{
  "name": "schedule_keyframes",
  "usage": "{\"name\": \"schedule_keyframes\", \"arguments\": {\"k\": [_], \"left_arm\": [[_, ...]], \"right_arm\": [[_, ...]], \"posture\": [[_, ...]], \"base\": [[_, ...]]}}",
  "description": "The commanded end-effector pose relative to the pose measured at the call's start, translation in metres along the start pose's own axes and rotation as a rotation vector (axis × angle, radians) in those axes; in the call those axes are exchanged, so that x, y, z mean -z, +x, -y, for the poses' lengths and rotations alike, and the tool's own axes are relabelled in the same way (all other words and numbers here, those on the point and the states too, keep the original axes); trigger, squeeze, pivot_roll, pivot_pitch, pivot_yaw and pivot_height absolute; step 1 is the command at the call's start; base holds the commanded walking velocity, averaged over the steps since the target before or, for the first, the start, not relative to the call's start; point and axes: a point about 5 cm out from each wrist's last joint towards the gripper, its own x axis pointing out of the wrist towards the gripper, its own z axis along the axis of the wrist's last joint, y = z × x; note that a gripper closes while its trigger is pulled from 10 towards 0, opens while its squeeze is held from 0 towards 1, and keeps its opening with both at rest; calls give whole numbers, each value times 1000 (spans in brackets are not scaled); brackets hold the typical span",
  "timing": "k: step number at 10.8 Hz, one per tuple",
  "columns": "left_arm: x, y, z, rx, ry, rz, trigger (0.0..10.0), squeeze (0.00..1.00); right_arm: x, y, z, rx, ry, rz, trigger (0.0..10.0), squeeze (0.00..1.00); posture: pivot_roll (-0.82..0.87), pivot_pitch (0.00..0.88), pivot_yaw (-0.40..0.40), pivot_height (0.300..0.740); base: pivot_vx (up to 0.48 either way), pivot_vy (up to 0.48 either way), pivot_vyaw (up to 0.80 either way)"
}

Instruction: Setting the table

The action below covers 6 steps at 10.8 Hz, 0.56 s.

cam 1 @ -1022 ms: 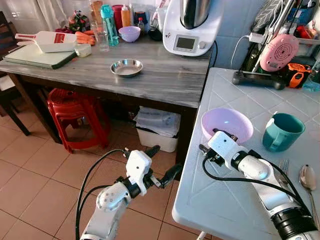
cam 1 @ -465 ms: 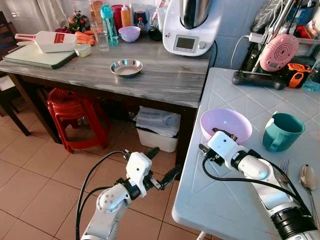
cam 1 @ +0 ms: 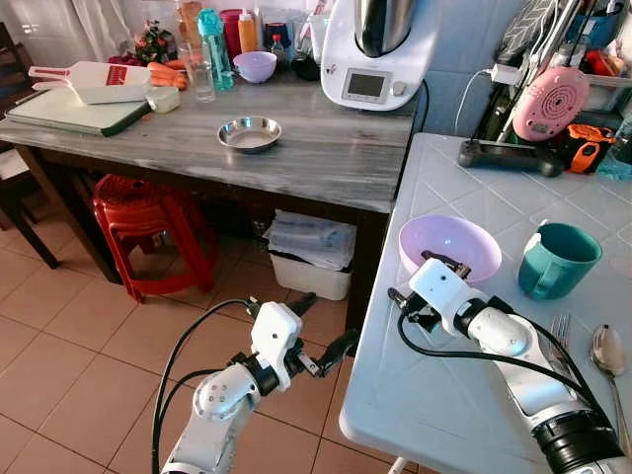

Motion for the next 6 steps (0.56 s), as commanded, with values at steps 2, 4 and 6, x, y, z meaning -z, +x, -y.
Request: {"name": "schedule_keyframes", "arguments": {"k": [2,4,6], "left_arm": [[2,0,-1,13,14,-13,10000,0],[4,0,-1,15,15,-20,10000,0],[6,0,-1,16,16,-25,10000,0]], "right_arm": [[-12,1,13,-2,35,29,10000,0],[-17,1,21,-24,89,24,0,0],[-24,0,28,-67,87,26,0,0]], "posture": [[-23,0,24,740],[-22,0,25,740],[-22,0,26,740]], "base": [[0,0,0],[0,0,0],[0,0,0]]}}
